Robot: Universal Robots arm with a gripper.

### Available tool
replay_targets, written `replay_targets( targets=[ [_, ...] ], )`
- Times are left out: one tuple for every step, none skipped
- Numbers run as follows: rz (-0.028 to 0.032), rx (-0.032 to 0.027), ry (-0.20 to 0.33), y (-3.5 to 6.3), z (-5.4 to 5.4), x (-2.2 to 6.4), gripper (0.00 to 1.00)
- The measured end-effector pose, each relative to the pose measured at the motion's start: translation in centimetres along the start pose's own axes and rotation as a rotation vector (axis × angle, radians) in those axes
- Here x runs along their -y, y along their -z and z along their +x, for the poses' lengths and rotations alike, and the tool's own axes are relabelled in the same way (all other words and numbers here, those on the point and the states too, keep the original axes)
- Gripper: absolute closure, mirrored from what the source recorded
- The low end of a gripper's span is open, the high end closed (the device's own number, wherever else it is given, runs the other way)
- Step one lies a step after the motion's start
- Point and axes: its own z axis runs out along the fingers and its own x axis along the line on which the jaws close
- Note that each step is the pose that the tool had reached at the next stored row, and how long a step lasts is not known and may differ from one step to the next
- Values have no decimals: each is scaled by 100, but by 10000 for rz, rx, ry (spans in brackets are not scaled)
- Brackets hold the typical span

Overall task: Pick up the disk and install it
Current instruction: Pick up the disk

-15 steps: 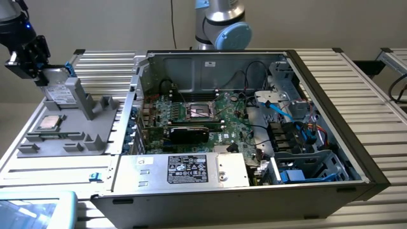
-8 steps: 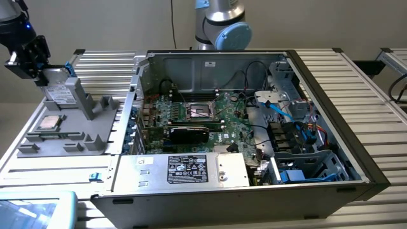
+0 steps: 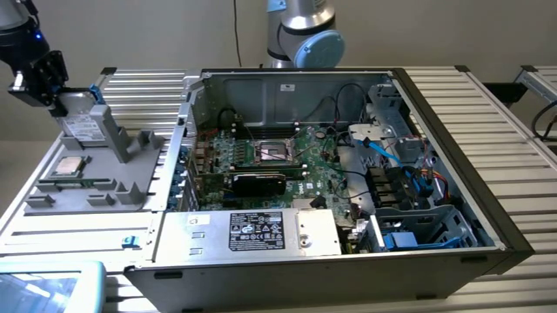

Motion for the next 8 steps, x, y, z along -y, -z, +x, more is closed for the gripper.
replay_targets(
  targets=[
    [0, 0, 0, 0, 4, 0, 62],
    [0, 3, -1, 0, 8, 0, 62],
    [-1, 4, -1, 1, 11, 0, 62],
    [0, 5, -3, 1, 11, 0, 62],
    [-1, 5, -3, 1, 12, 0, 62],
    [-1, 5, -2, 1, 12, 0, 62],
    [1, 5, -2, 3, 13, 0, 62],
    [2, 5, -1, 16, 13, -1, 62]
  ],
)
